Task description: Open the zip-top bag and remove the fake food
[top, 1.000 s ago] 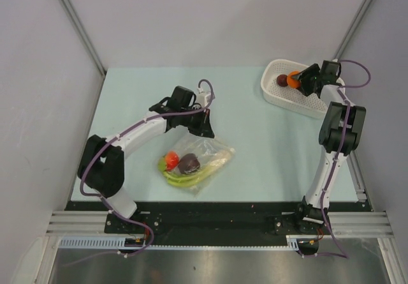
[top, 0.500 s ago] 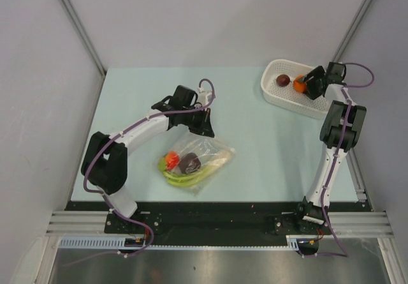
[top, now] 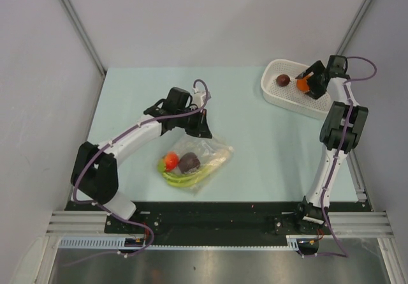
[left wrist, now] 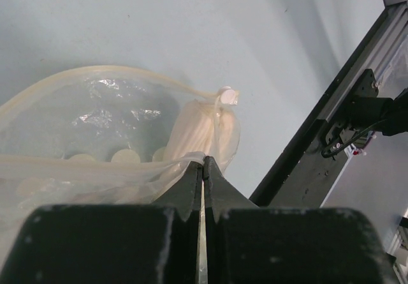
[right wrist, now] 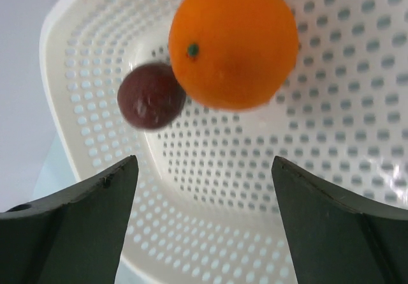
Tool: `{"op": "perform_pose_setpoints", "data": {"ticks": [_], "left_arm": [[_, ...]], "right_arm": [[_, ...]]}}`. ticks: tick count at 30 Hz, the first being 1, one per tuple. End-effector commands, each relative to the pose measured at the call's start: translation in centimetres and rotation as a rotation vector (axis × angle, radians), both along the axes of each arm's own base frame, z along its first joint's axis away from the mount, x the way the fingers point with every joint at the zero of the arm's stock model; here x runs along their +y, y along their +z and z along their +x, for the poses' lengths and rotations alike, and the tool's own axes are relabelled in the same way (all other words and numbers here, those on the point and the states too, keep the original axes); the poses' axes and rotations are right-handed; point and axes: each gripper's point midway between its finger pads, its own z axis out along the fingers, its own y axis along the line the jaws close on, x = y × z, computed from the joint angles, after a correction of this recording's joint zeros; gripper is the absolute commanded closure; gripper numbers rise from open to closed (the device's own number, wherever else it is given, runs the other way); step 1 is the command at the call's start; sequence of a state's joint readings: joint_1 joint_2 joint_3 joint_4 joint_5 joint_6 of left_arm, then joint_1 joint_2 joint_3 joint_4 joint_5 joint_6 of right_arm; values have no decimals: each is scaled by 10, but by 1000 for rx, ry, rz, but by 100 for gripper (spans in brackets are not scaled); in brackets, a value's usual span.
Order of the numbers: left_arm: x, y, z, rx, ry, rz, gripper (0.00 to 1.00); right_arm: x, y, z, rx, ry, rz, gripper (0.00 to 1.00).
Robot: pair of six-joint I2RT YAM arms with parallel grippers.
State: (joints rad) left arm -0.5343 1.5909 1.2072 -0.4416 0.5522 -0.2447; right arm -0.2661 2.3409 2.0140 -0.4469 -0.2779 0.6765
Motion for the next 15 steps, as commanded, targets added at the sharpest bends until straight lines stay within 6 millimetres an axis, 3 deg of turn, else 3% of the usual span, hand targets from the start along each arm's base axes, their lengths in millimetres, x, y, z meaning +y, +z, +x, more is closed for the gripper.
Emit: {"op": "perform_pose_setpoints", "data": {"ticks": [1,2,4,6,7,9,10,12,13,15], "left_arm": [[5,28,-6,-72,17,-57,100],[7,29,-7,-67,27,-59,100],[9,35,-11,-77,30,-66,100],[12,35,-14,-86,38,-63,100],[14,36,-14,-95,46,-60,100],[18,38,-13,-112,73,-52,100],[19,39,-13,-114,78,-54,100],[18,44,-14,-124,77,-64,100],[19,45,-14,-123,80,-64,100],[19,49,-15,-129,78,-71,100]], "right_arm": [[38,54,-39,-10,28,-1,10],[51,83,-41,-90,44,9,10],[88,80,-58,-80,116,24,11],[116,97,-72,-112,199,11,12],[145,91,-83,-92,266,14,15],[172,95,-103,-83,344,27,16],[206,83,-122,-48,424,36,17],[236,83,-144,-39,530,17,18],[263,80,-162,-17,608,4,19],[287,79,-185,-14,695,-2,19]]}}
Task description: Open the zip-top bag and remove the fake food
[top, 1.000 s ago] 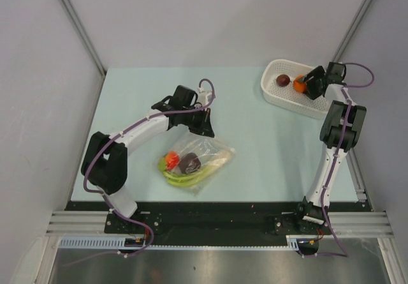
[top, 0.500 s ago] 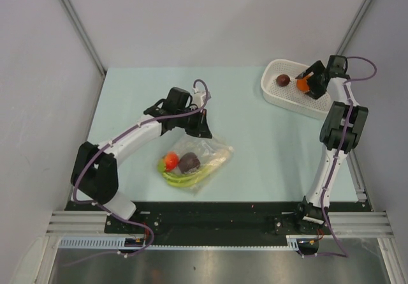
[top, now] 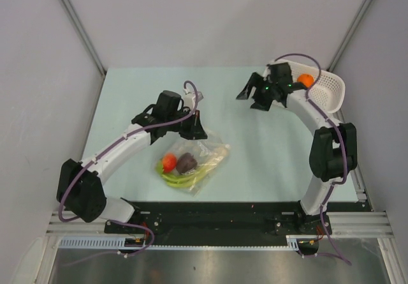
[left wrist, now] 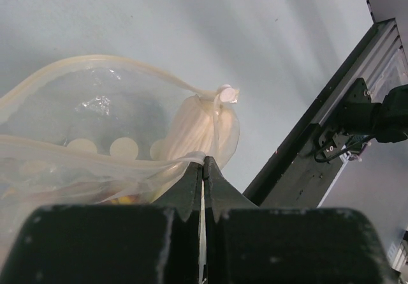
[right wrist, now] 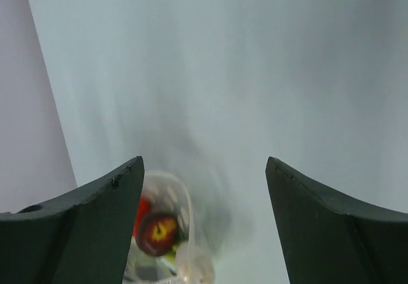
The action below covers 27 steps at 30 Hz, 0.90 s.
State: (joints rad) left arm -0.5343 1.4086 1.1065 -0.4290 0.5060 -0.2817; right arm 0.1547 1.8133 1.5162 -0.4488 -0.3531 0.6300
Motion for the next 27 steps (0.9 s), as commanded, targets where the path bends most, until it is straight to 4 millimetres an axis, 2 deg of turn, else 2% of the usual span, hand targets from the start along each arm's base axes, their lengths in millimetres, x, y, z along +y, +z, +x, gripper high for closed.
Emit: {"op": "perform_pose_setpoints", "data": {"ticks": [1,5,8,15,19,25,27], "left_arm": [[1,23,5,-67,24,-41,100],[2,25,5,-78,34,-49,100],[1,28,2,-79,41,-76,100],[1,36,-7,-97,30,-130,100],[-2,40,-9,-96,19,-152,100],[-8,44,-7,-96,12,-170,100],[-9,45,-5,-96,14,-171,100]], "right_arm": [[65,-4,-63,22,253,-28,20],[99,2,-94,34,352,8,28],[114,10,-112,36,410,28,37],[145,2,-152,60,596,55,62],[164,-11,-170,106,716,116,64],[192,-19,-191,142,848,222,64],[200,-28,-200,167,879,222,63]]}}
